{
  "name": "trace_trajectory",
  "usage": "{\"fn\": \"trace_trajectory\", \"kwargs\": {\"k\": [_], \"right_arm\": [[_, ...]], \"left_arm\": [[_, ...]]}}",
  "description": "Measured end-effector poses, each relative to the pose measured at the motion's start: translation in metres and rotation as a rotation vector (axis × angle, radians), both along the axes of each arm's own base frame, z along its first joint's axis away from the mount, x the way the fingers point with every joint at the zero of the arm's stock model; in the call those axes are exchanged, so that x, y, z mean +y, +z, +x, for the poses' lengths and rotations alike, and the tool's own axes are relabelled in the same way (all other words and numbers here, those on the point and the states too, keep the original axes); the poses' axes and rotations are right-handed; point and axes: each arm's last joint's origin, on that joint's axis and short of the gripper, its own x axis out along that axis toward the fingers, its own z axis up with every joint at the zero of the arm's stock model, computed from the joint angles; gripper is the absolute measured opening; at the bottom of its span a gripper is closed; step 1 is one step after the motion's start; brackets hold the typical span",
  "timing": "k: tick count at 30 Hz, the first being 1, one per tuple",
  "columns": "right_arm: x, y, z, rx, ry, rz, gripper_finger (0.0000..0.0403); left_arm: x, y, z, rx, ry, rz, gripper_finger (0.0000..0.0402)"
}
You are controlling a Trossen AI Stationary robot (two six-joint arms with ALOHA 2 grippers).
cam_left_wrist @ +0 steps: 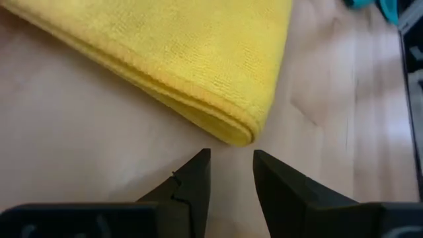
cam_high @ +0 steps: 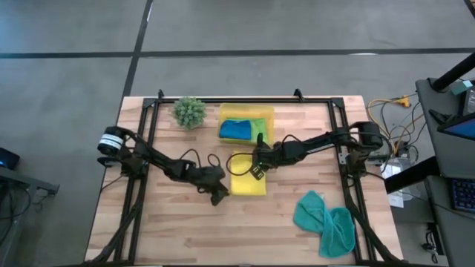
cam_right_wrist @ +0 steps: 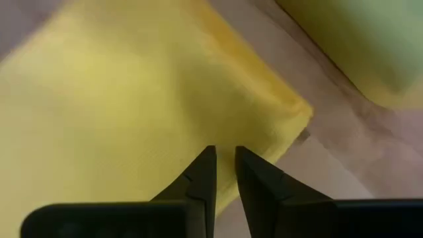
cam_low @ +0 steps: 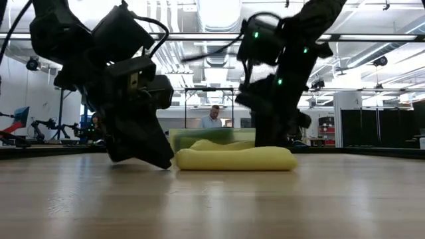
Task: Fold microfiber towels
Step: Put the yellow towel into the yellow bin
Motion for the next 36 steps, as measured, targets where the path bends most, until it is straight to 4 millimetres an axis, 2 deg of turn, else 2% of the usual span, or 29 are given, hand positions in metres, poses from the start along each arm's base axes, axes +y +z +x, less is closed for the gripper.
{"fn": "trace_trajectory", "kwargs": {"k": [3,7,10,13,18,23,29,32,36], "right_arm": [[0.011,0.019,-0.004,-0.039,0.097,-0.027,0.0052],[0.033,0.038,-0.012,-0.098,0.253,-0.068,0.0052],[0.054,0.05,-0.017,-0.146,0.369,-0.083,0.0052],[0.077,0.054,-0.019,-0.188,0.51,-0.086,0.0054],[0.107,0.043,-0.022,-0.167,0.707,-0.113,0.0096],[0.12,0.031,-0.023,-0.131,0.791,-0.141,0.0168],[0.121,0.015,-0.021,-0.071,0.848,-0.176,0.0224],[0.118,0.006,-0.018,-0.042,0.847,-0.182,0.0234],[0.114,-0.006,-0.014,-0.003,0.844,-0.186,0.0233]], "left_arm": [[-0.009,-0.002,0.0,0.012,0.021,-0.029,0.0099],[-0.025,0.0,-0.005,0.003,-0.033,-0.003,0.0085],[-0.036,0.006,-0.006,-0.044,-0.122,0.066,0.007],[-0.047,0.018,0.001,-0.136,-0.236,0.188,0.0059],[-0.061,0.036,0.014,-0.236,-0.395,0.46,0.0057],[-0.058,0.047,0.025,-0.129,-0.42,0.653,0.0084],[-0.054,0.05,0.029,-0.117,-0.412,0.845,0.016],[-0.046,0.046,0.028,-0.073,-0.406,0.852,0.0192],[-0.041,0.04,0.029,-0.03,-0.408,0.856,0.0205]]}}
